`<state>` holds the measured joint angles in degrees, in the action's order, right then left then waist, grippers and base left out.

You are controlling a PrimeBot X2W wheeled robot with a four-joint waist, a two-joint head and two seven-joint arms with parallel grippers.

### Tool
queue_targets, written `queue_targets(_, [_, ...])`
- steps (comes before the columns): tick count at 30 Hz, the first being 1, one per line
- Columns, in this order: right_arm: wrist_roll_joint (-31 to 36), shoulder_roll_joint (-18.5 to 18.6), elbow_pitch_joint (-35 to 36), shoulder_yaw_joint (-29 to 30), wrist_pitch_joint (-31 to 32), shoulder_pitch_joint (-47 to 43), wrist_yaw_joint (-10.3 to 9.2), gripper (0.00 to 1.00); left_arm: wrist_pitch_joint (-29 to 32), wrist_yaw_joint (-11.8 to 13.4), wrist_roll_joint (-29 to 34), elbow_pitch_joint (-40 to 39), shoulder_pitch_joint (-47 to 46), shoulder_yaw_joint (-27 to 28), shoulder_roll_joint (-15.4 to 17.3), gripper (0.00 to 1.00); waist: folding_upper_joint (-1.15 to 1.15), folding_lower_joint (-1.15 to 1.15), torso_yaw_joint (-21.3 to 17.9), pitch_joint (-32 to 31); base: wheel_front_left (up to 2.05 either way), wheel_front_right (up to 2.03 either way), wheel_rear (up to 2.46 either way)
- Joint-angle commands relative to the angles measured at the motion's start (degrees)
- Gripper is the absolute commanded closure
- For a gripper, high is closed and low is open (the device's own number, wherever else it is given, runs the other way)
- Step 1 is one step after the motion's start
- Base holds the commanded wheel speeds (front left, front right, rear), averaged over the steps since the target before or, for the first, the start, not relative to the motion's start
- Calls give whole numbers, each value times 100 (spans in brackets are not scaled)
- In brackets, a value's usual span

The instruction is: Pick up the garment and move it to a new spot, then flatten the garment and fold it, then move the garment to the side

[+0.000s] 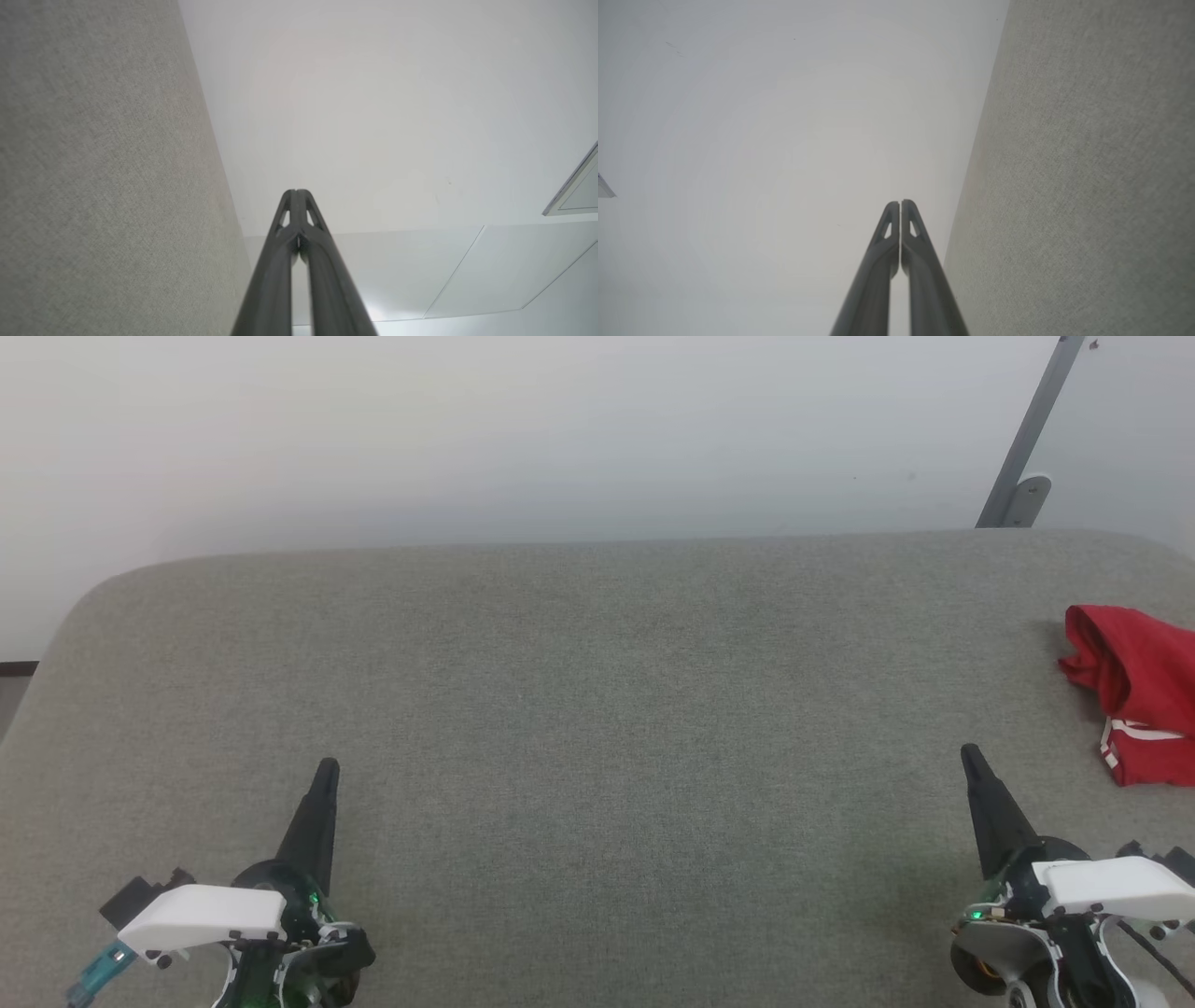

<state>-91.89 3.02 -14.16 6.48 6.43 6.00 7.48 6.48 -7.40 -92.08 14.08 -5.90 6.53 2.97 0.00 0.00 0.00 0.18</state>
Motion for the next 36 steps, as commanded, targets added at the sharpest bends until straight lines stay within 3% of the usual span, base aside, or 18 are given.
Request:
queue_targets(1, [-80, -31, 28, 15, 25, 41, 2, 100, 30, -16, -45, -4, -67, -4, -23, 100, 0, 0, 0, -1, 0, 0, 0])
queue_targets(36, [-63, -28, 23, 11, 22, 35, 2, 100, 25, -16, -42, -5, -66, -4, -20, 100, 0, 0, 0, -1, 0, 0, 0])
